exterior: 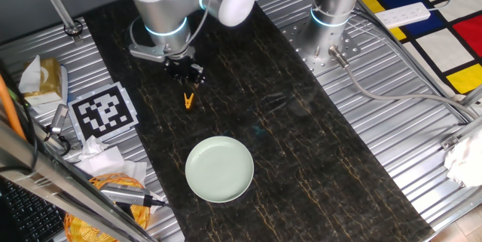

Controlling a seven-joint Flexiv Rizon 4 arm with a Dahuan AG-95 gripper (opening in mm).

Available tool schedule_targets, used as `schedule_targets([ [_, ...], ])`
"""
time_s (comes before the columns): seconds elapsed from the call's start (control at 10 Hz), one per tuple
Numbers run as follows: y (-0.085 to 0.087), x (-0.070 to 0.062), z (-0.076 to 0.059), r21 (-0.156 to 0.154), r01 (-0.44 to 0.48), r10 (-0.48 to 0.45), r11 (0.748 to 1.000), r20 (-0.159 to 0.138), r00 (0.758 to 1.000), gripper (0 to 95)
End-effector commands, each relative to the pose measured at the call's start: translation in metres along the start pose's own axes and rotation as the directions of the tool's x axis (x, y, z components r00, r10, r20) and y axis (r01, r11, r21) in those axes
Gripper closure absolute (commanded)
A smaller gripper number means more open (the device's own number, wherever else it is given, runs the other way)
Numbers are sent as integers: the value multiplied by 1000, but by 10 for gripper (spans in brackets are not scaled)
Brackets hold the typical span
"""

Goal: Use a clamp

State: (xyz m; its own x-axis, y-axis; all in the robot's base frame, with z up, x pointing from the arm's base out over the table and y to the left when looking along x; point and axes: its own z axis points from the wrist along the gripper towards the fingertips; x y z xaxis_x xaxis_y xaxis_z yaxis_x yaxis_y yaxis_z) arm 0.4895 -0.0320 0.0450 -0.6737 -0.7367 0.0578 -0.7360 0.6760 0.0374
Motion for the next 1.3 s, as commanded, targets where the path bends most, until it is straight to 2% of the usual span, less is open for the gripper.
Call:
schedule_targets([
  [0.1,-1,-1,1,-4,27,-27,1000,15,1000,570],
  [0.2,-1,-1,1,-4,20,-20,1000,14,1000,570],
  [0.5,-1,-1,1,26,15,-15,1000,-21,1000,570],
  [0.6,-1,-1,1,31,9,-9,999,-20,1000,570],
  [0.7,-1,-1,1,43,3,-3,999,3,1000,570],
  [0.9,-2,-3,4,41,8,-9,999,17,1000,570],
  [1.1,-5,-3,8,18,9,-10,1000,49,999,570],
  [1.3,-6,-4,12,8,-1,1,1000,65,998,570],
])
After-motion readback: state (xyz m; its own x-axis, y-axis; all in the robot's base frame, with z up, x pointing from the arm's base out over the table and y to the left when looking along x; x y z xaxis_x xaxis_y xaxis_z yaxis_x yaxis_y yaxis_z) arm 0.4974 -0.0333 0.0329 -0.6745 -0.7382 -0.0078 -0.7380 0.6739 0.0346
